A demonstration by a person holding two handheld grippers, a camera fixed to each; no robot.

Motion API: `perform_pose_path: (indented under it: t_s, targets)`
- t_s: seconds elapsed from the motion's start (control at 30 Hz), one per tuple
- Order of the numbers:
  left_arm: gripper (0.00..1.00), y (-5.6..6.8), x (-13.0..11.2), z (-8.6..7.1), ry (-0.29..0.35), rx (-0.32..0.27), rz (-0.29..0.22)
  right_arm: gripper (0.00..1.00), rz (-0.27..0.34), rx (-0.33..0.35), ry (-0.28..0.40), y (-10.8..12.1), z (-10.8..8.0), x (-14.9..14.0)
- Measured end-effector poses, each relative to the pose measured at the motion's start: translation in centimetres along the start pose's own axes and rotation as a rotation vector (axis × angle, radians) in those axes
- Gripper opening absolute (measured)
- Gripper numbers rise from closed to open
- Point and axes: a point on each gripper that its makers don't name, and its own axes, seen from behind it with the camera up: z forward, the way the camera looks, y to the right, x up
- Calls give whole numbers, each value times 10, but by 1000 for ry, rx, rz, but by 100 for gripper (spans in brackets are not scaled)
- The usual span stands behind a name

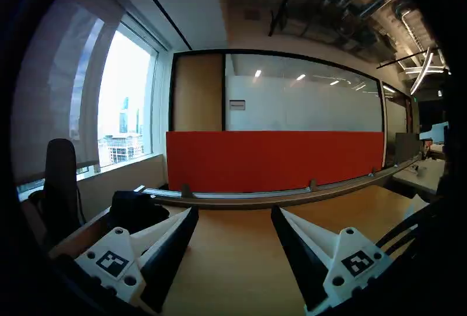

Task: Fold towel

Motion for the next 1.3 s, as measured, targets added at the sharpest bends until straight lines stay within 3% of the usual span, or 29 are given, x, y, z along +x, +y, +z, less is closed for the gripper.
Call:
perform_pose_path:
  t_s: [0.5,1.3]
  targets:
    - [92,-9,-61,-2,22,15,-23,95,-5,-32,50,5,0,-5]
    - [92,-6,-130,-10,34,8,-36,95,-22,-47,80,3,-6,-33]
